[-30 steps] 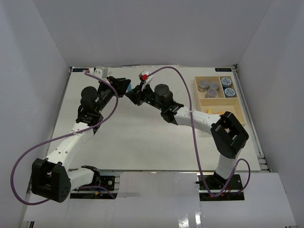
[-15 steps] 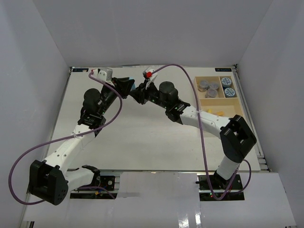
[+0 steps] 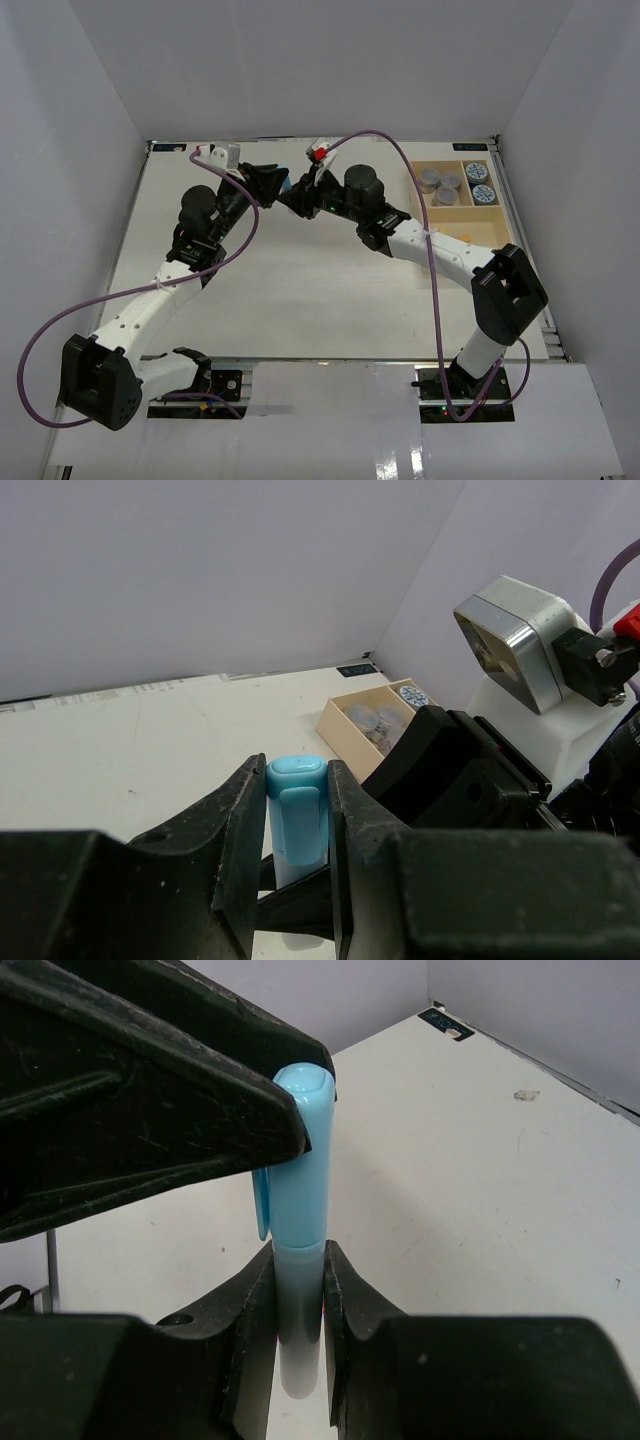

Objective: Sort the stationery into containers
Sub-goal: Close the pen cap on the pen.

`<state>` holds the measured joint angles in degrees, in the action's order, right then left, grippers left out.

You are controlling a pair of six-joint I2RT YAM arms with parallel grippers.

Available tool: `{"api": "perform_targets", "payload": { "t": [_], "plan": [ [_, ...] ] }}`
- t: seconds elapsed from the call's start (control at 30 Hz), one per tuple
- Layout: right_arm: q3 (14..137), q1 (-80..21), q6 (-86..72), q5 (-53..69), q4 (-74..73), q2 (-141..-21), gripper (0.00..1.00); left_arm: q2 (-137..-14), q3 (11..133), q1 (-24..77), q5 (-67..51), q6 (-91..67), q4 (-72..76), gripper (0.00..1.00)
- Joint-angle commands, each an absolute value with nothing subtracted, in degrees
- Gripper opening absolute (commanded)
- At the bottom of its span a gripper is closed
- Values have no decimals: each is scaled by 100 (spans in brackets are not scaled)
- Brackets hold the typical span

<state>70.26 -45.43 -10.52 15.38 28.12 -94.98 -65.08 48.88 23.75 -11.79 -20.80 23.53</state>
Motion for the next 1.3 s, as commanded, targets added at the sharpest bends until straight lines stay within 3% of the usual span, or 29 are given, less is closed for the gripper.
{"api": "perform_targets", "payload": {
  "t": [0.0,0.77,1.27],
  "plan": [
    [7681,-4421,-984,1801,4228,-8974,8,-6741,4667,2654,-1459,-2110,993,11],
    [8464,-3911,-1248,2356,4368,-8974,8,-7426,4948,3190,-1283,-2259,141,0],
    [9088,-3648,-1239,2654,4052,-9035,8,-7918,5150,3410,-1345,-2153,-237,0]
  ]
}}
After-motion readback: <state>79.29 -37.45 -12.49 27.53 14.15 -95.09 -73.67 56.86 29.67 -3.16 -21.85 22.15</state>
